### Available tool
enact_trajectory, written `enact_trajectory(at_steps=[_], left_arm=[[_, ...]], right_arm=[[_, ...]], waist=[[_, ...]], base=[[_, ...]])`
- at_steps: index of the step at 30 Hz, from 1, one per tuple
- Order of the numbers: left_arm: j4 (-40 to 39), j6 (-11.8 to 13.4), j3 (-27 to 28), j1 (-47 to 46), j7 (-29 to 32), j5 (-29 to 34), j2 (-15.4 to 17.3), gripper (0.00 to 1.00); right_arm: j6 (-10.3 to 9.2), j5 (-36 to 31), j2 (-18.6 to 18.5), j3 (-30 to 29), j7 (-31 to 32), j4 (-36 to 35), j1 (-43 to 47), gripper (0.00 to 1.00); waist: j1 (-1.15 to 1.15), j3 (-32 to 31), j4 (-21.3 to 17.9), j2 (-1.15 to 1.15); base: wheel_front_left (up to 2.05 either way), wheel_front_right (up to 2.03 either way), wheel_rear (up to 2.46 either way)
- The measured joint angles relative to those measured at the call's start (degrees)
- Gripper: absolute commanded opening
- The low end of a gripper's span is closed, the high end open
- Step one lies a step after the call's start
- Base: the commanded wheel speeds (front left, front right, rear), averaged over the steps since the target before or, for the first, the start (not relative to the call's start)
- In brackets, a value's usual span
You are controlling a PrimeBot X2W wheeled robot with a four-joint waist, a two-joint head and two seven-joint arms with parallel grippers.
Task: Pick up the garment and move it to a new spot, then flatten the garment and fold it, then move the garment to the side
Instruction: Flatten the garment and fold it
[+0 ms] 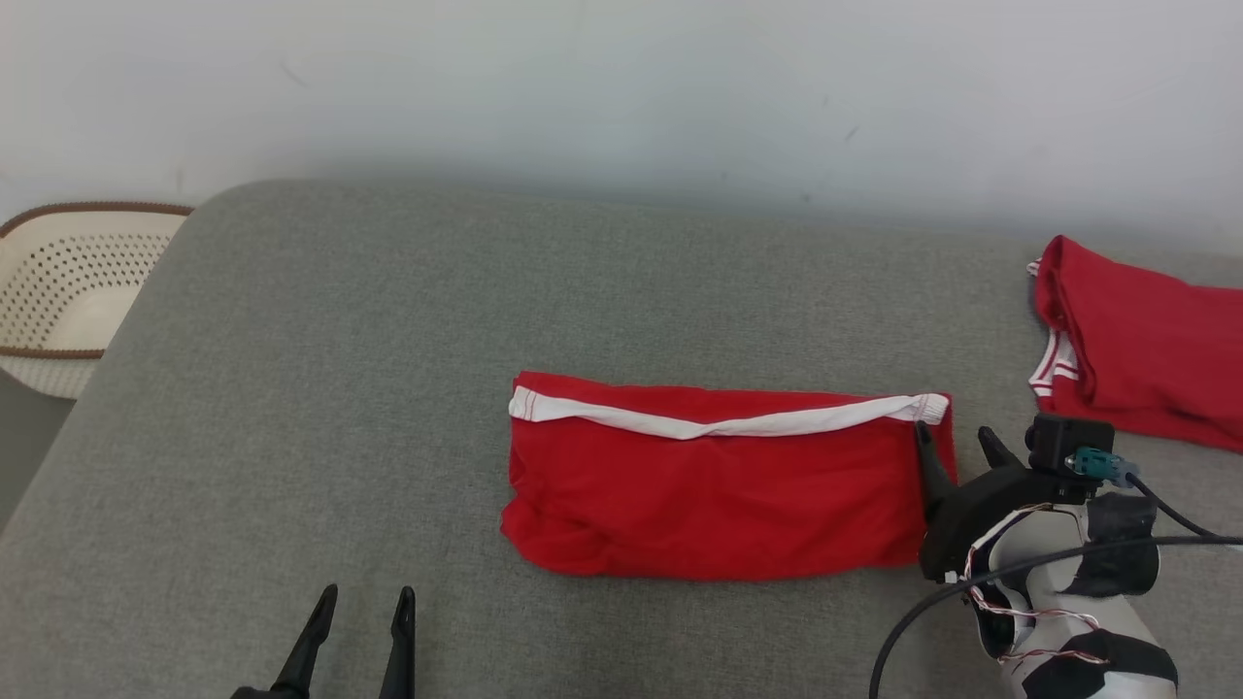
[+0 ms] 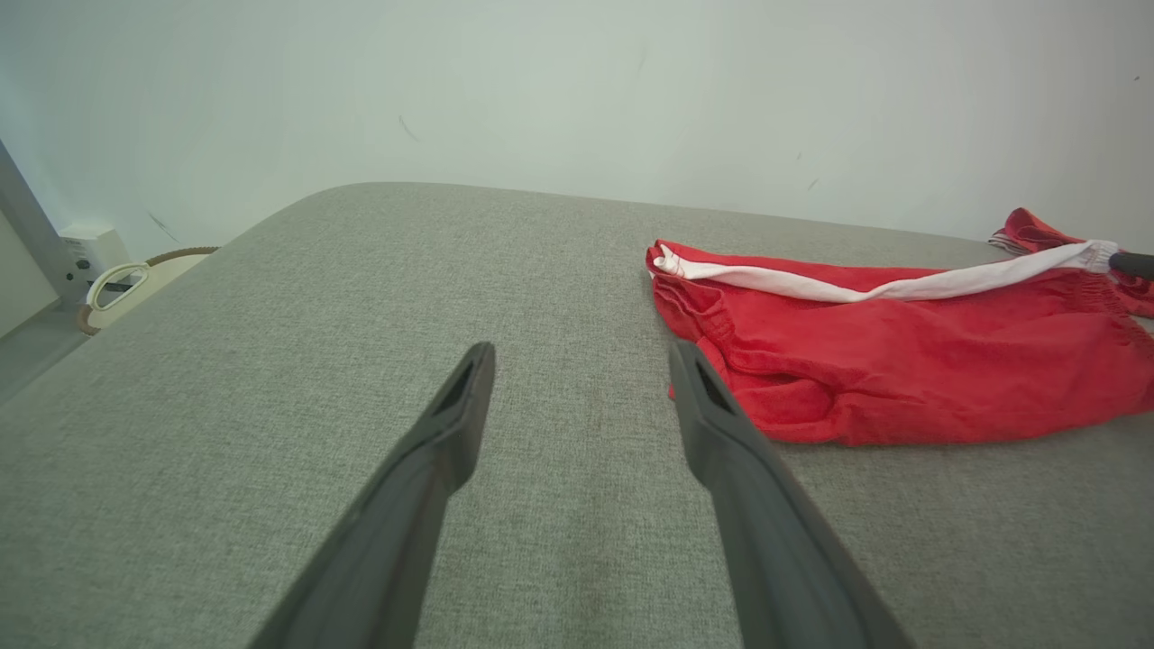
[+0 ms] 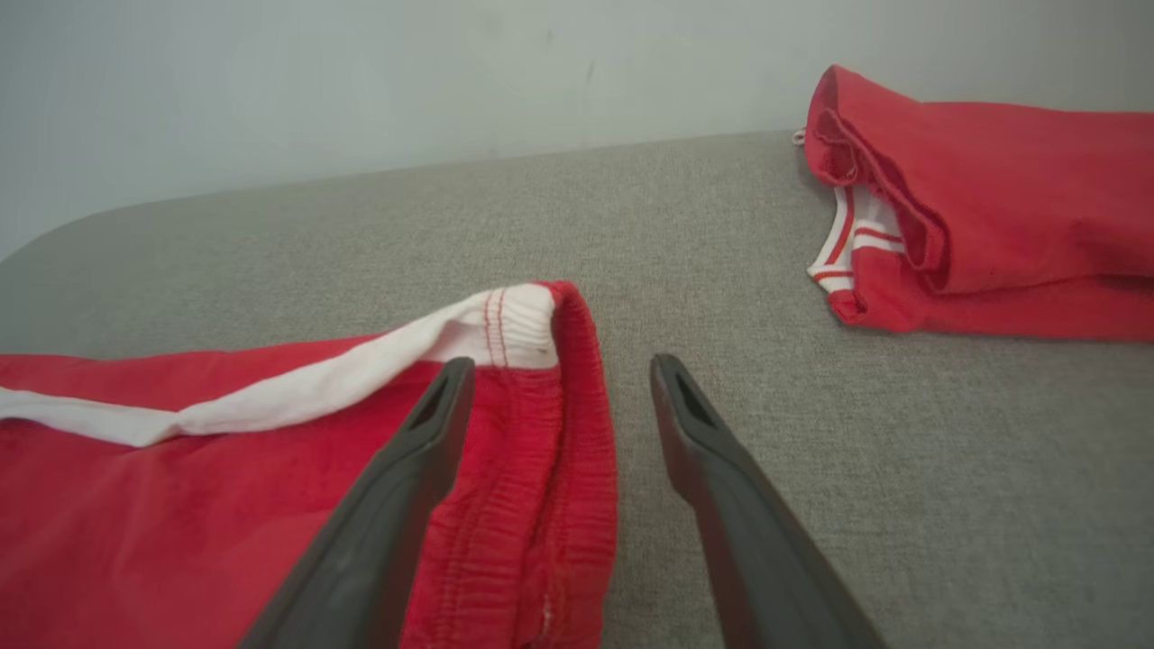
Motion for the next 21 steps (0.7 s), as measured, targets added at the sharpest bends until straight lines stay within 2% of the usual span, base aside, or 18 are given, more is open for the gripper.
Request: enact_trajectory(at_steps=[6, 13, 14, 16, 17, 21], left_arm=[[1.3, -0.5, -0.7, -1.9, -0.3, 0.0, -0.9, 1.0], [2.1, -0.7, -0.1, -1.9, -0.7, 0.0, -0.9, 1.0], [2.1, -0.7, 0.0, -1.9, -0.7, 0.0, -0.9, 1.0], [2.3, -0.6, 0.0, -2.0, -0.7, 0.0, -1.0, 1.0], [2.4, -0.6, 0.0, -2.1, -0.8, 0.0, -1.1, 1.0], [3.0, -0.7, 0.0, -3.0, -0.8, 0.0, -1.2, 1.0]], right_arm=[[0.0, 0.4, -0.4, -0.6, -0.1, 12.2, -5.3, 1.0], [0.0, 3.7, 1.0, 0.4, -1.9, 17.9, -7.3, 1.0], [0.0, 4.5, 1.4, 1.0, -2.0, 18.3, -7.5, 0.85], [0.0, 5.0, 1.8, 2.6, -2.1, 19.2, -7.5, 0.47], [0.0, 5.7, 1.8, 3.2, -2.1, 19.7, -7.6, 0.0], [0.0, 7.7, 1.8, 5.4, -3.3, 20.7, -8.0, 0.0]], waist=[[0.0, 2.1, 2.5, 0.0], [0.0, 3.4, 3.6, 0.0], [0.0, 3.3, 3.5, 0.0], [-0.01, 3.3, 3.3, 0.0], [-0.01, 3.3, 3.2, 0.0], [-0.01, 3.1, 2.8, 0.0]], base=[[0.0, 0.0, 0.0], [0.0, 0.0, 0.0], [0.0, 0.0, 0.0], [0.0, 0.0, 0.0], [0.0, 0.0, 0.0], [0.0, 0.0, 0.0]])
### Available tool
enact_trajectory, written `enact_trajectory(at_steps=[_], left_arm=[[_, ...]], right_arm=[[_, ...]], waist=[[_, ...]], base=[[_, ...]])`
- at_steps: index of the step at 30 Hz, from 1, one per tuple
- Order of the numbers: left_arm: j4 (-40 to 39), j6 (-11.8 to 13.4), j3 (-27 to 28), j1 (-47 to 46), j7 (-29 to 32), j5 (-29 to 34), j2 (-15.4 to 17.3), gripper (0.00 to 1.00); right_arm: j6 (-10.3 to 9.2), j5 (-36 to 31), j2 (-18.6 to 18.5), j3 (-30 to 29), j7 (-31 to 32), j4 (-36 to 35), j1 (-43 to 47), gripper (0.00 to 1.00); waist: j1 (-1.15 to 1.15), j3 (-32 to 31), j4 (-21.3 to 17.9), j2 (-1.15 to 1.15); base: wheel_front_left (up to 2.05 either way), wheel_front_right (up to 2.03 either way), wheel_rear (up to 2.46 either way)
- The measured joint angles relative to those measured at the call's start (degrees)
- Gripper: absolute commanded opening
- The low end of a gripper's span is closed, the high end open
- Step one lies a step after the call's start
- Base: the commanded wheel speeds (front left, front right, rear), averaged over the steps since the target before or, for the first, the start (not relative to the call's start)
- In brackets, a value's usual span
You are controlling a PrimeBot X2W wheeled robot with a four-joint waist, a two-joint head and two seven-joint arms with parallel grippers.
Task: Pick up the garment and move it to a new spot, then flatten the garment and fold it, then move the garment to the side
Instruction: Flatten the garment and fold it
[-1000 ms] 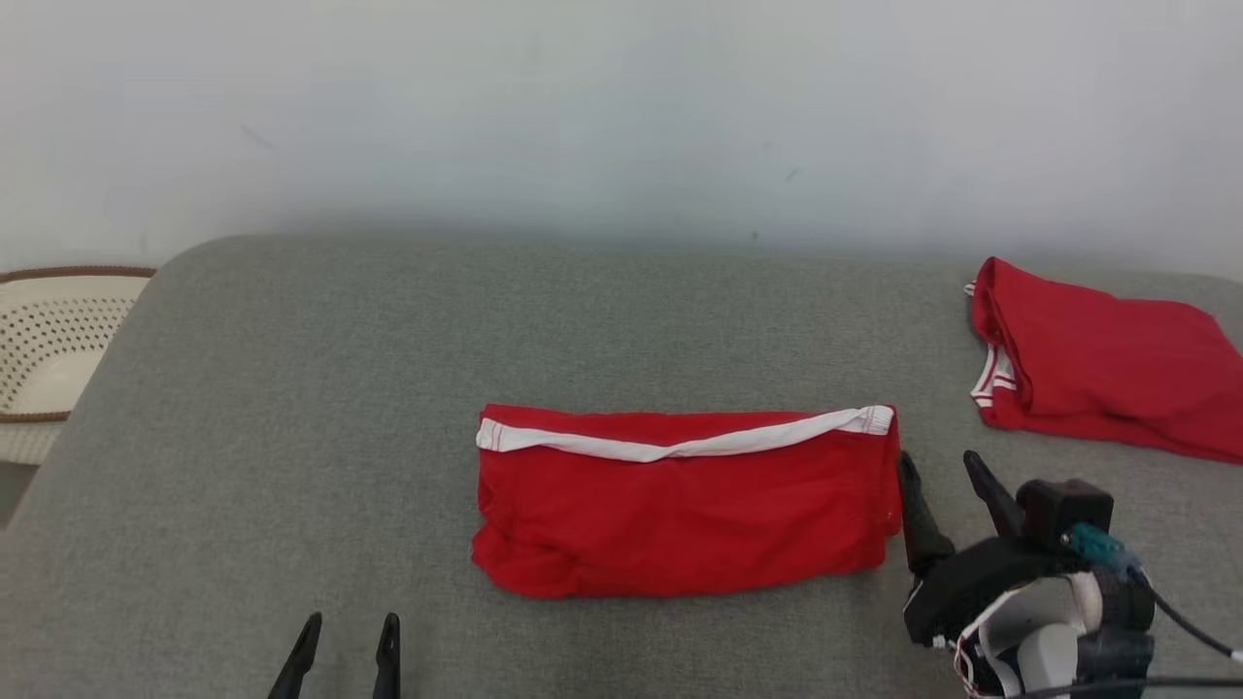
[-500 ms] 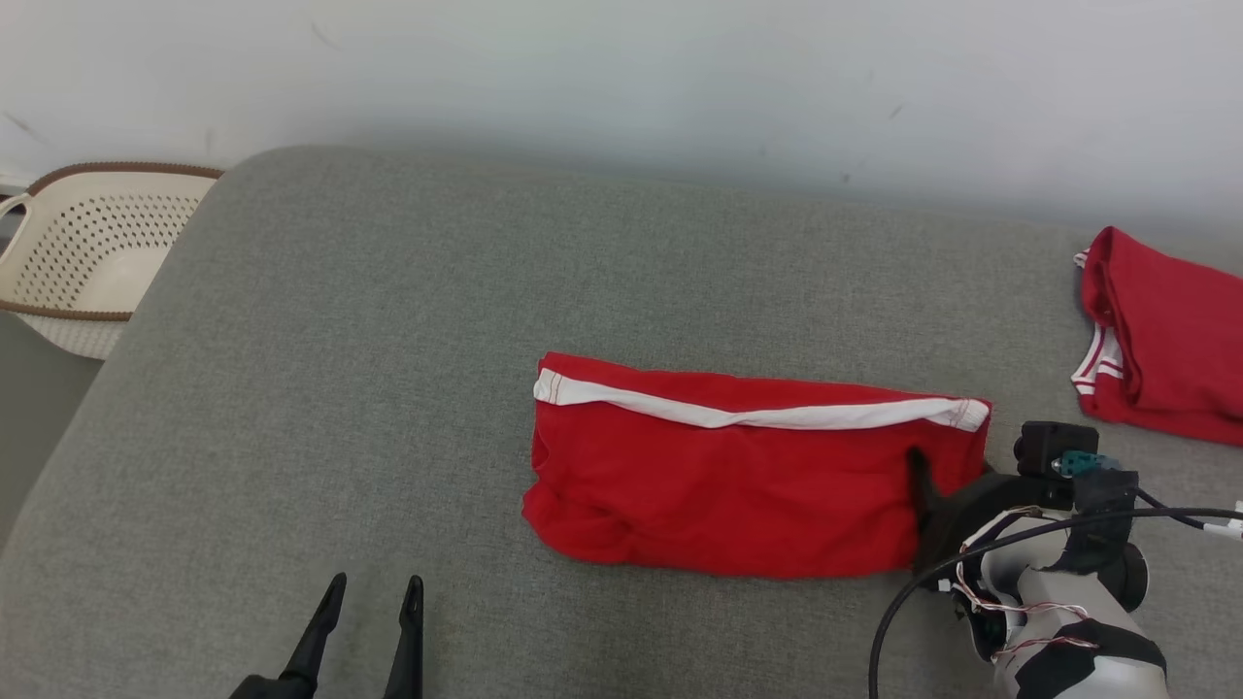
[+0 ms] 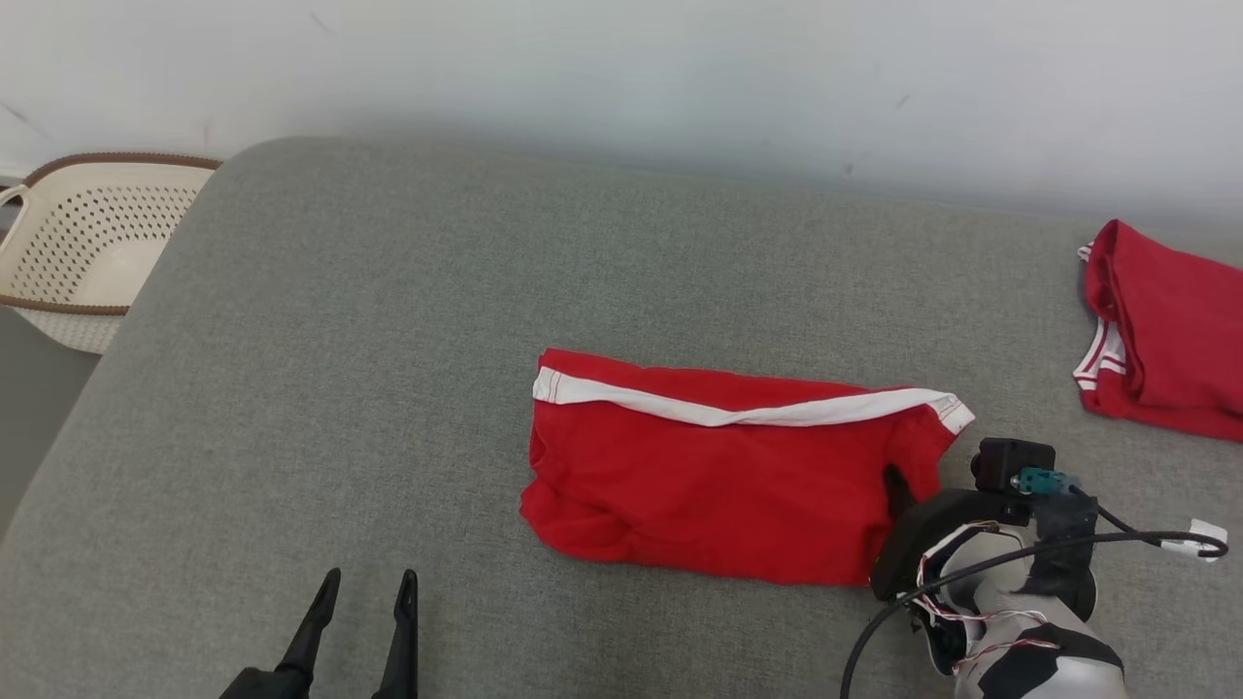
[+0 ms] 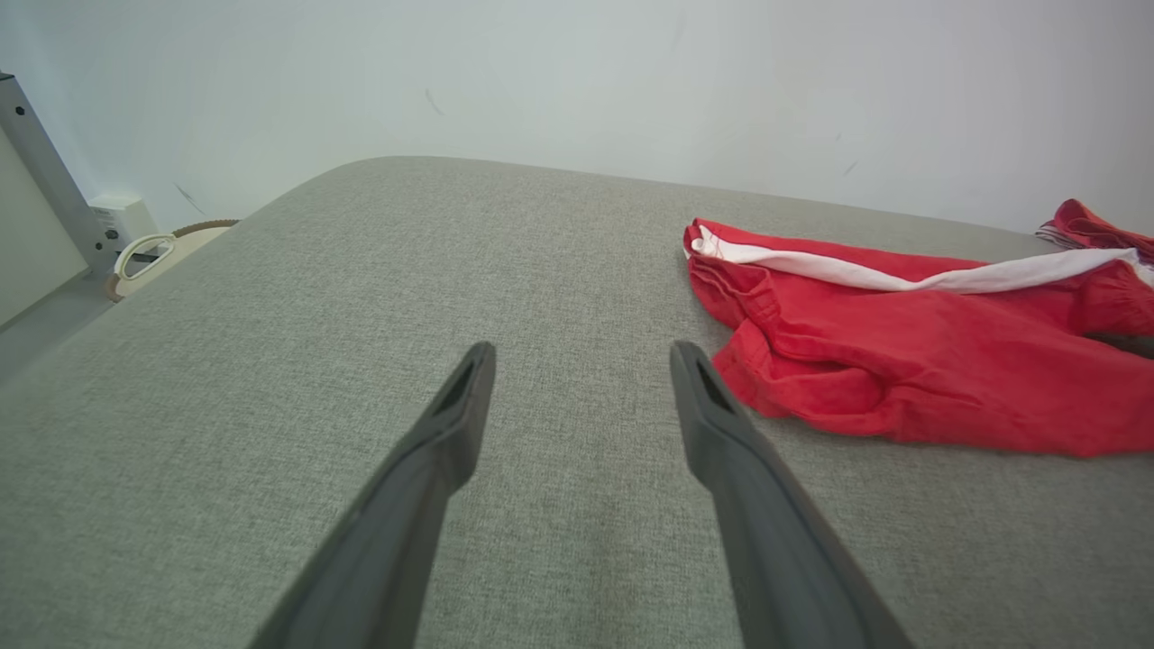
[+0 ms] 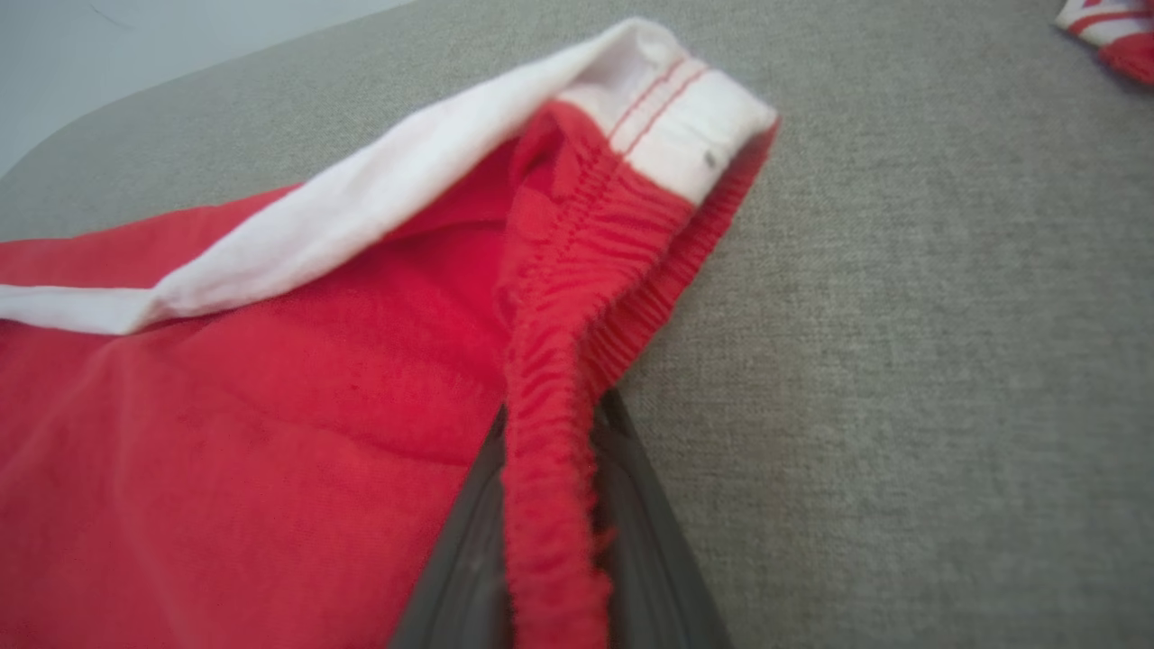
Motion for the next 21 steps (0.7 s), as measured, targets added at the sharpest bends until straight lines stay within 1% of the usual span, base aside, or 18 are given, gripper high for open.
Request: enact_trajectory(at_steps=[3, 5, 11, 14, 16, 17, 21], left_arm=[[0.4, 0.0, 0.0, 0.0, 0.0, 0.0, 0.0, 1.0], [0.6, 0.0, 0.1, 0.2, 0.0, 0.0, 0.1, 1.0], [0.3, 0.1, 0.3, 1.8, -0.2, -0.2, 0.1, 1.0], [0.0, 0.3, 0.2, 2.5, -0.2, -0.4, 0.0, 1.0], [-0.2, 0.3, 0.2, 2.6, -0.2, -0.4, 0.0, 1.0], [-0.2, 0.3, 0.1, 2.6, -0.2, -0.5, 0.0, 1.0], [-0.2, 0.3, -0.1, 2.6, -0.2, -1.0, -0.2, 1.0]], right_arm=[[0.0, 1.8, -0.5, 1.4, -1.8, 0.0, 0.1, 0.0], [0.01, 3.3, -1.5, 2.5, -2.4, -0.4, 0.6, 0.0], [0.01, 8.2, -7.1, 6.1, -2.6, -3.4, 3.6, 0.0], [0.01, 10.2, -10.0, 8.2, -1.6, -5.9, 4.7, 0.0], [0.01, 11.6, -11.2, 9.4, -0.7, -8.0, 5.2, 0.0], [0.01, 13.2, -11.8, 10.9, -0.1, -10.3, 5.7, 0.0], [0.01, 16.8, -11.9, 13.9, 1.9, -16.1, 6.2, 0.0]], waist=[[0.0, -0.5, -0.3, 0.0], [0.0, -1.0, -0.6, 0.0], [0.0, -2.9, -1.5, 0.0], [0.0, -3.5, -2.3, 0.0], [0.0, -3.8, -2.9, 0.0], [0.0, -4.0, -3.5, 0.0], [0.0, -4.5, -4.3, 0.0]], base=[[0.0, 0.0, 0.0], [0.0, 0.0, 0.0], [0.0, 0.0, 0.0], [0.0, 0.0, 0.0], [0.0, 0.0, 0.0], [0.0, 0.0, 0.0], [0.0, 0.0, 0.0]])
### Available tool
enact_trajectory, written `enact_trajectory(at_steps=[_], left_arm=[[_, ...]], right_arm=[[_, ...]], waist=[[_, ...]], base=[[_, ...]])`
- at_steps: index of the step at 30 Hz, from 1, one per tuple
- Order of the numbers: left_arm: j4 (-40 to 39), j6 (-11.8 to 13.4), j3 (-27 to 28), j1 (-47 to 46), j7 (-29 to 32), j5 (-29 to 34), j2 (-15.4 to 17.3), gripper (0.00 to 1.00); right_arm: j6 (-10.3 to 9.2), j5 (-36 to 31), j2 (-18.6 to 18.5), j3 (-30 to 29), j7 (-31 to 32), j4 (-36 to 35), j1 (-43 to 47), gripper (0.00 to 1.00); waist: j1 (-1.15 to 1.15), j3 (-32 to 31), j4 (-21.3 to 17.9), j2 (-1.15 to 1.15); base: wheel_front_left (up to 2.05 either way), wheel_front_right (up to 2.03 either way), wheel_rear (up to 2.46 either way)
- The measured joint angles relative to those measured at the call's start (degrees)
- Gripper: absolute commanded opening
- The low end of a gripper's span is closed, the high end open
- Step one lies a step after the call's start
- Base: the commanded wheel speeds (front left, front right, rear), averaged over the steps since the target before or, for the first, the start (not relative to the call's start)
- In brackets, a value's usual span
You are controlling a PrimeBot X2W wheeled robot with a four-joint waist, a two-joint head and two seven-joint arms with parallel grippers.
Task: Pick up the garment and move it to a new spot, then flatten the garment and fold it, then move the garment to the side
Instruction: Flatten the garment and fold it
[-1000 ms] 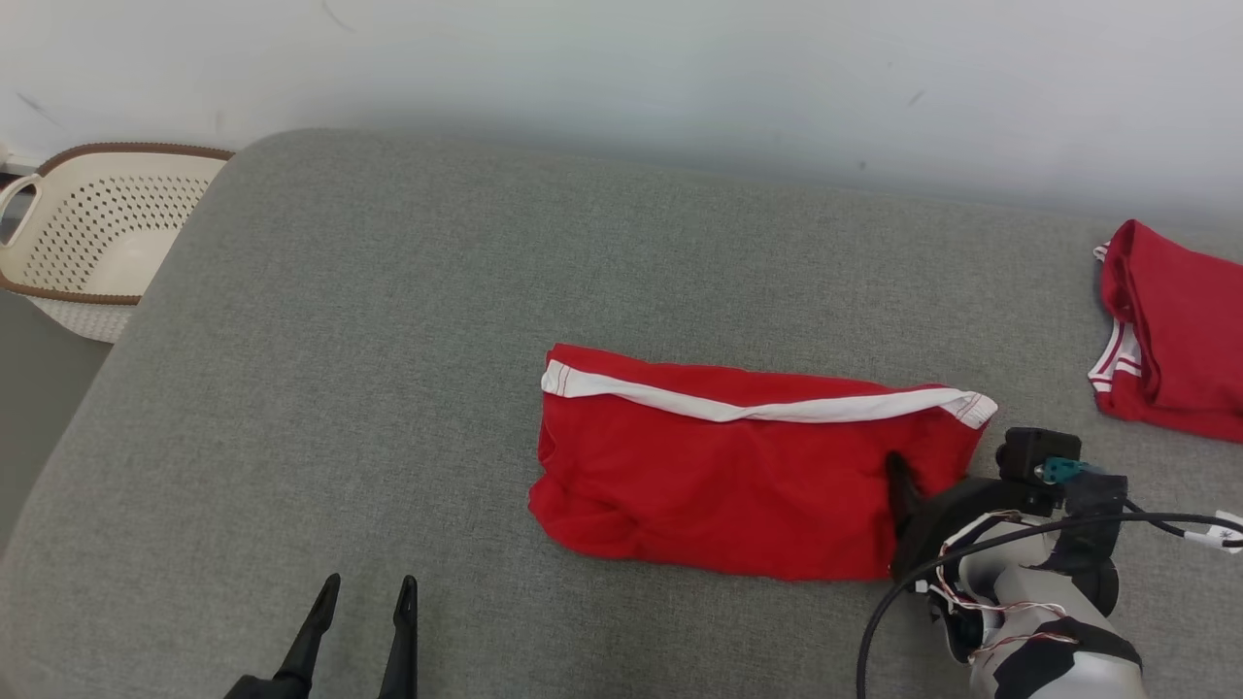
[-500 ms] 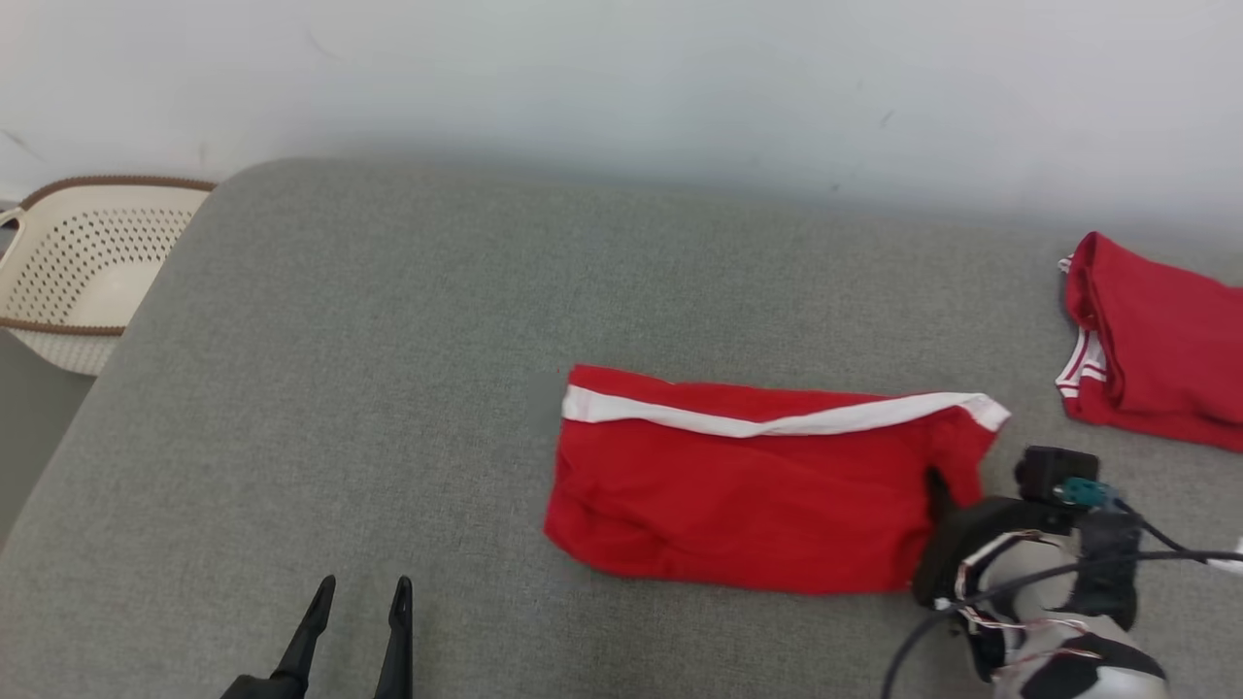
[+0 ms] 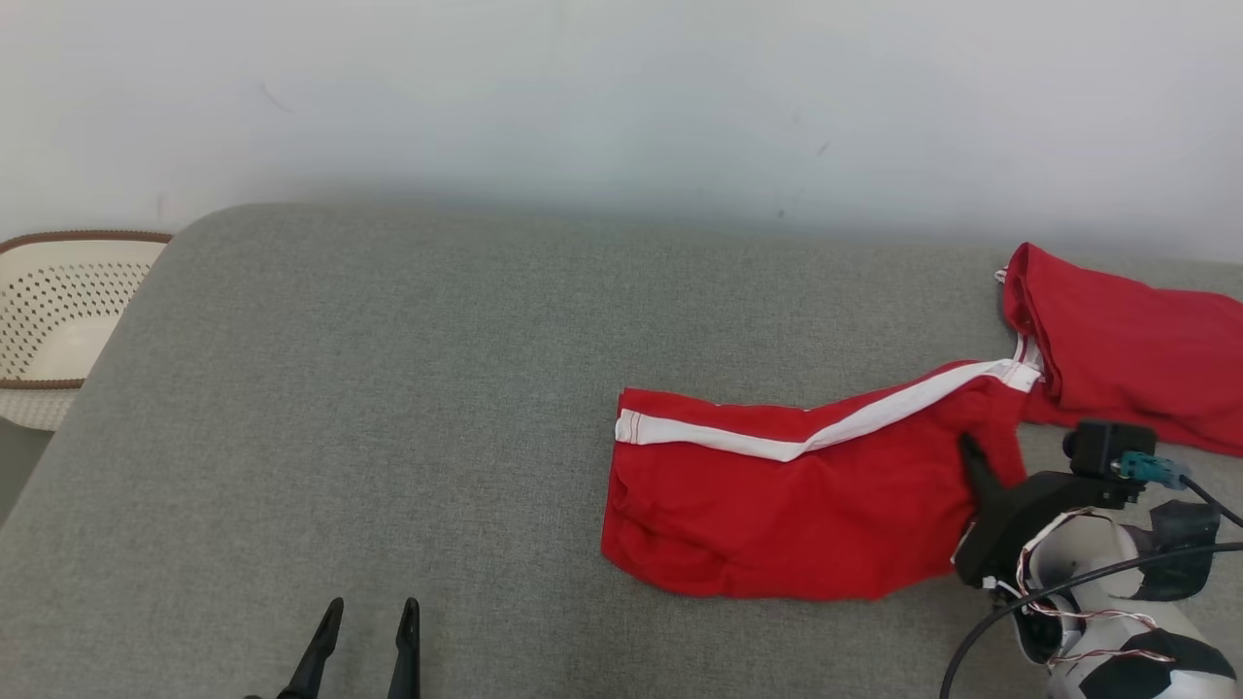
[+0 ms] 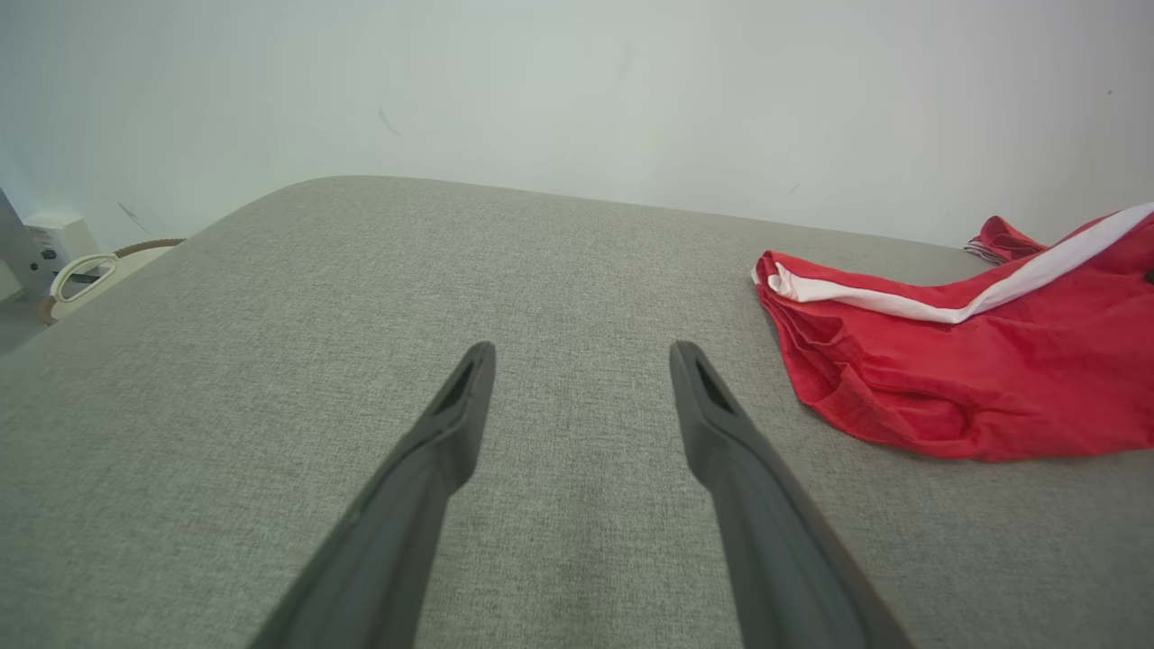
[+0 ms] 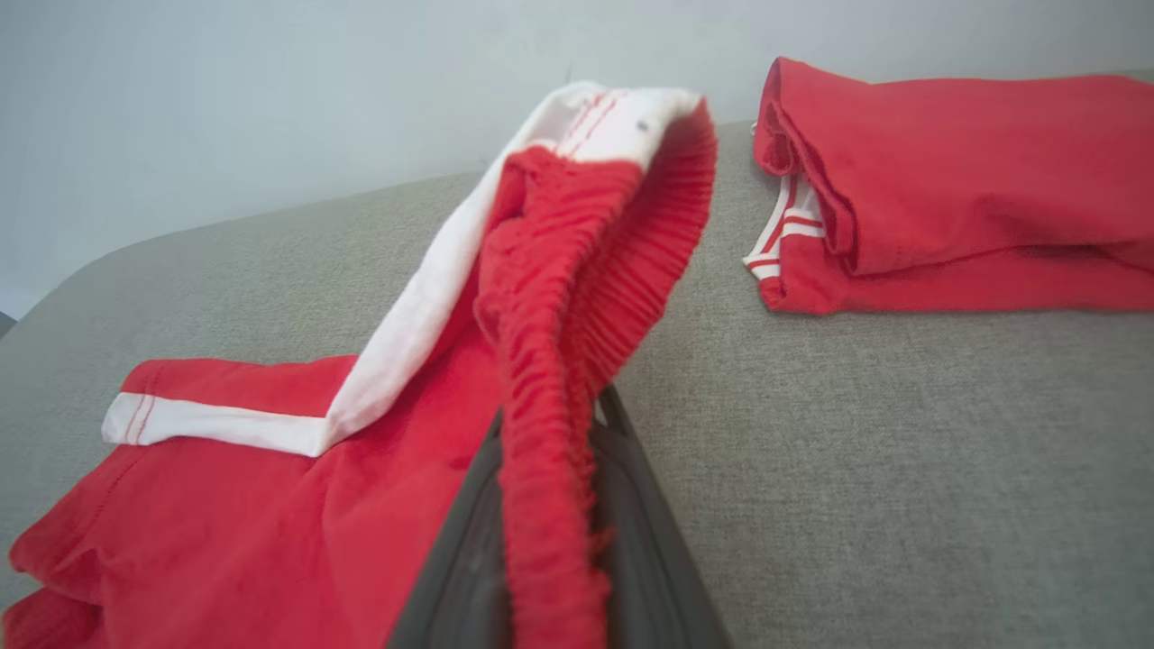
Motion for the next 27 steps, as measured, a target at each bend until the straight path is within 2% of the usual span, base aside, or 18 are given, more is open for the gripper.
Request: enact_trajectory(at_steps=[8, 13, 18, 27], left_arm=[[1.0, -0.6, -1.0, 0.0, 0.0, -0.2, -0.5, 1.0], [1.6, -1.1, -1.7, 0.0, 0.0, -0.4, -1.3, 1.0], [2.7, -1.8, -3.2, -0.2, 0.0, -0.4, -2.0, 1.0], [4.4, -3.1, -6.4, -1.7, 0.0, 0.1, -3.4, 1.0]], right_arm=[[0.0, 10.6, 1.2, 4.2, 6.1, -12.2, 2.5, 0.0], [-0.01, 14.1, 2.2, 5.5, 8.6, -15.6, 3.0, 0.0], [-0.01, 14.8, 5.0, 5.2, 9.0, -13.2, 2.8, 0.0], [-0.01, 14.5, 9.8, 4.4, 6.3, -2.4, 0.2, 0.0]], waist=[[0.0, -1.1, 0.9, 0.0], [0.0, -1.6, 2.5, 0.0], [0.0, -2.0, 4.5, 0.0], [0.0, -2.2, 8.6, 0.0]], base=[[0.0, 0.0, 0.0], [0.0, 0.0, 0.0], [0.0, 0.0, 0.0], [0.0, 0.0, 0.0]])
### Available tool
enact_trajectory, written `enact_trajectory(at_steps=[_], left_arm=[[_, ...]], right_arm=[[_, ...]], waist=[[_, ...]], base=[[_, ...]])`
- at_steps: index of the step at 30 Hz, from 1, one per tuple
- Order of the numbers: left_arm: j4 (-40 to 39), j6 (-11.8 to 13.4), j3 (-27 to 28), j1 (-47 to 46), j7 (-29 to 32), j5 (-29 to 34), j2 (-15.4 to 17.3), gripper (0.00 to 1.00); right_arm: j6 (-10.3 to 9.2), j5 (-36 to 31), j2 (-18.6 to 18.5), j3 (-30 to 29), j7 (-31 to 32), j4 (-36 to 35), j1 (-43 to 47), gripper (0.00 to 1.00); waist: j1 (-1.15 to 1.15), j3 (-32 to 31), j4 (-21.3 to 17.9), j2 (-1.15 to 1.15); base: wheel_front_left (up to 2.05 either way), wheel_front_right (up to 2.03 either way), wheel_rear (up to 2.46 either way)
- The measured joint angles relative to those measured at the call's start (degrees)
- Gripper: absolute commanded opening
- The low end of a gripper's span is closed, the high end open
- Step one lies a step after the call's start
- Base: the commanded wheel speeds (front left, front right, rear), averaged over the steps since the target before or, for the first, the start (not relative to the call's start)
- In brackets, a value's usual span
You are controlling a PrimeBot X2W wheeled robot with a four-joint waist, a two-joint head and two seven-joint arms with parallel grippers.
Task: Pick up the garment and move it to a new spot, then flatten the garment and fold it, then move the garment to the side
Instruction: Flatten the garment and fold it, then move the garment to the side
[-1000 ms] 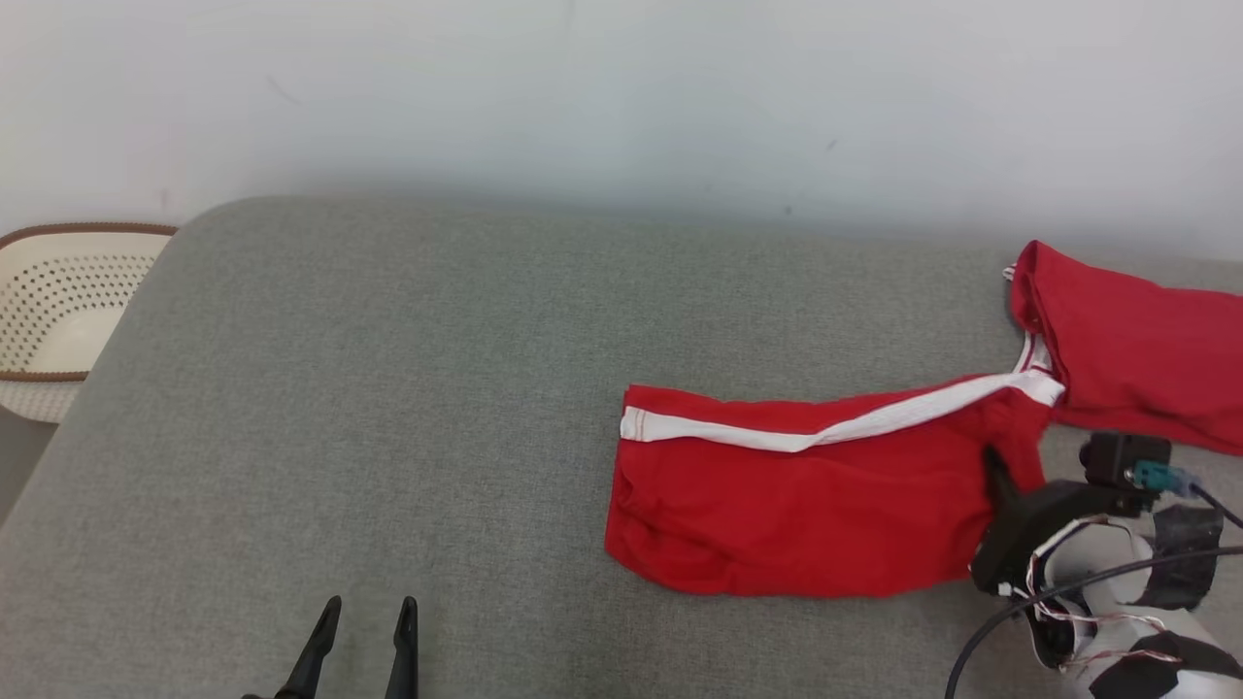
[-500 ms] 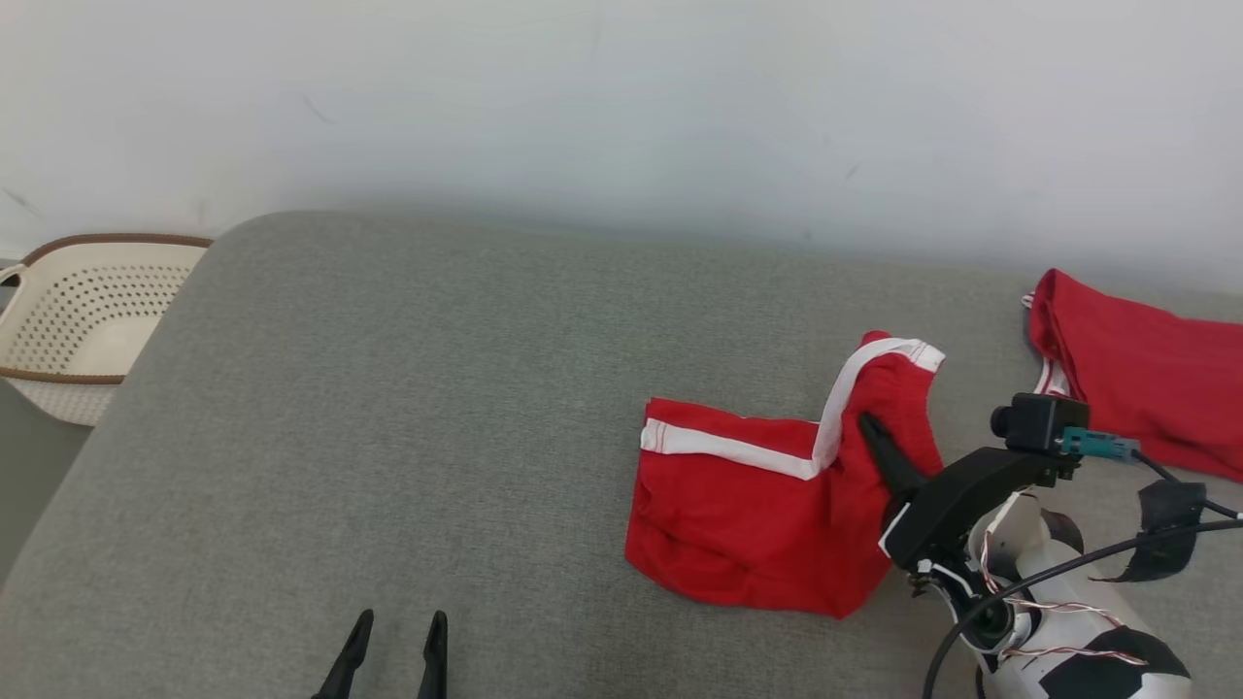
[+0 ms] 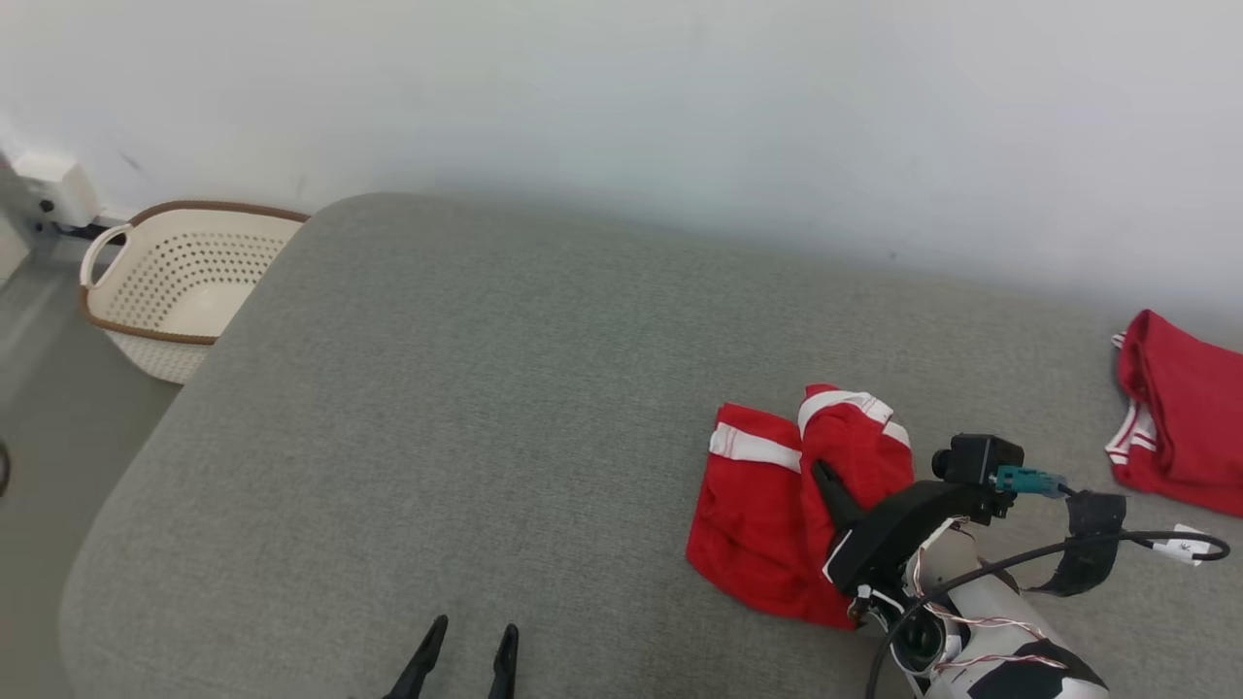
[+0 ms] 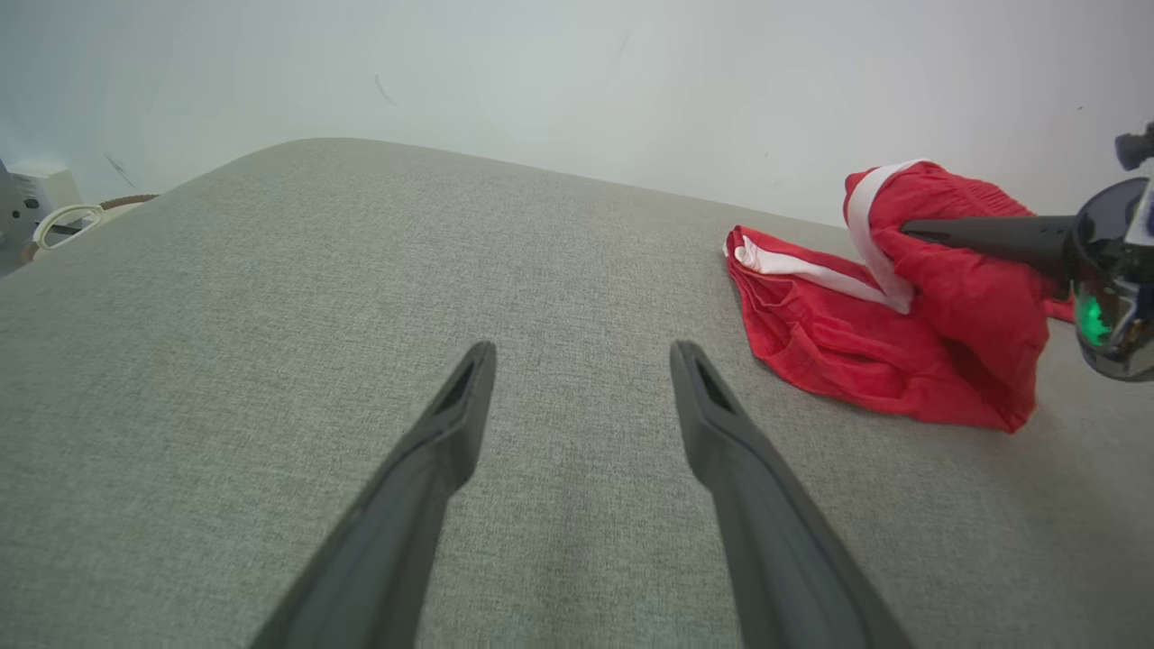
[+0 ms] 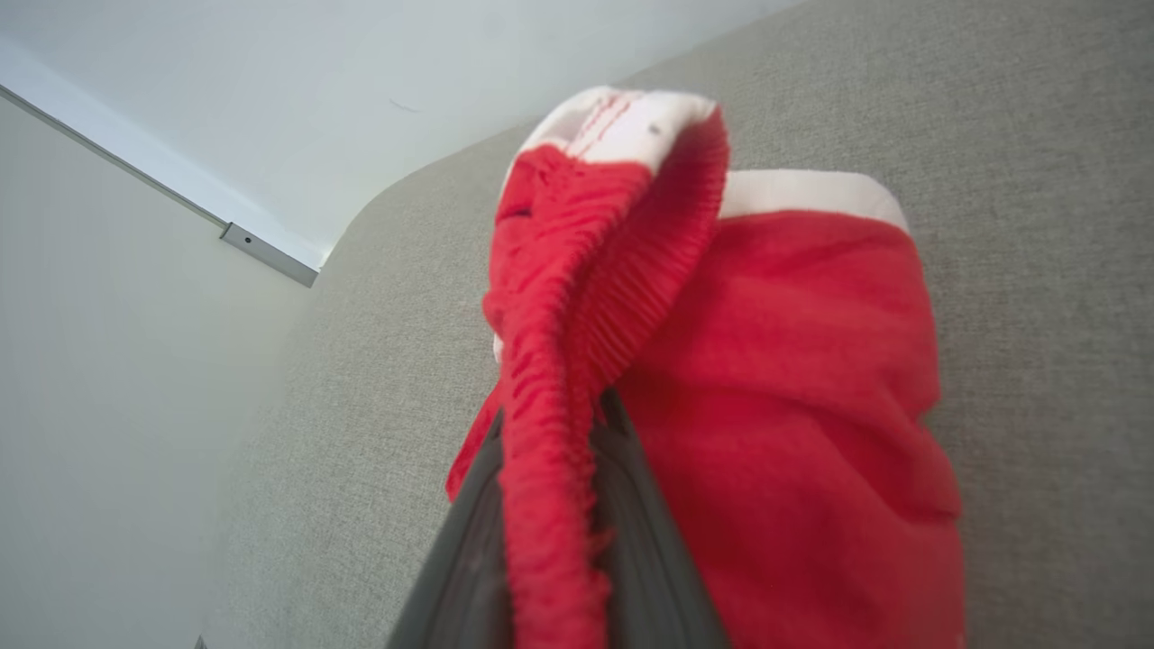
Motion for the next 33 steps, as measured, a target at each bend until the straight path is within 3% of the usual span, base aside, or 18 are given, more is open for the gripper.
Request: enact_trajectory(at_steps=[9, 10, 11, 12, 20, 25, 33], left_arm=[[0.8, -0.7, -1.9, -0.9, 0.2, 0.3, -0.3, 1.0], [0.8, -0.7, -2.0, -0.9, 0.2, 0.3, -0.4, 1.0], [0.9, -0.7, -2.0, -0.9, 0.2, 0.3, -0.4, 1.0], [0.9, -0.7, -2.0, -0.9, 0.2, 0.3, -0.3, 1.0], [0.6, 0.1, -1.1, -0.8, 0.2, -0.1, 0.2, 1.0], [0.0, 0.7, -0.6, -0.1, 0.2, -0.4, 0.7, 1.0], [-1.7, 1.7, 0.5, 1.1, 0.2, -0.6, 1.6, 1.0]], right_arm=[[0.0, 0.0, 2.1, -0.6, -4.2, 9.5, -2.6, 0.0], [0.0, 0.0, 2.2, -0.4, -4.4, 10.4, -2.9, 0.17], [0.0, -0.5, 2.3, 0.0, -4.8, 11.0, -3.3, 0.43], [0.0, -0.6, 2.3, 0.2, -5.4, 11.3, -3.6, 1.0], [0.0, -0.2, 1.6, 3.7, -10.0, 7.5, -3.8, 1.0], [0.0, 0.9, -2.8, 5.3, -13.6, 1.3, -0.3, 1.0], [0.0, -1.0, -9.1, 2.6, -15.9, -3.6, 3.5, 1.0]], waist=[[0.0, 0.0, 3.9, 0.0], [0.0, 0.0, 4.3, 0.0], [0.0, 0.1, 4.6, 0.0], [0.0, 0.2, 4.8, 0.0], [0.0, 0.2, 3.9, 0.0], [0.0, -0.4, 2.4, 0.0], [0.0, -0.9, -0.2, 0.0]], base=[[0.0, 0.0, 0.0], [0.0, 0.0, 0.0], [0.0, 0.0, 0.0], [0.0, 0.0, 0.0], [0.0, 0.0, 0.0], [0.0, 0.0, 0.0], [0.0, 0.0, 0.0]])
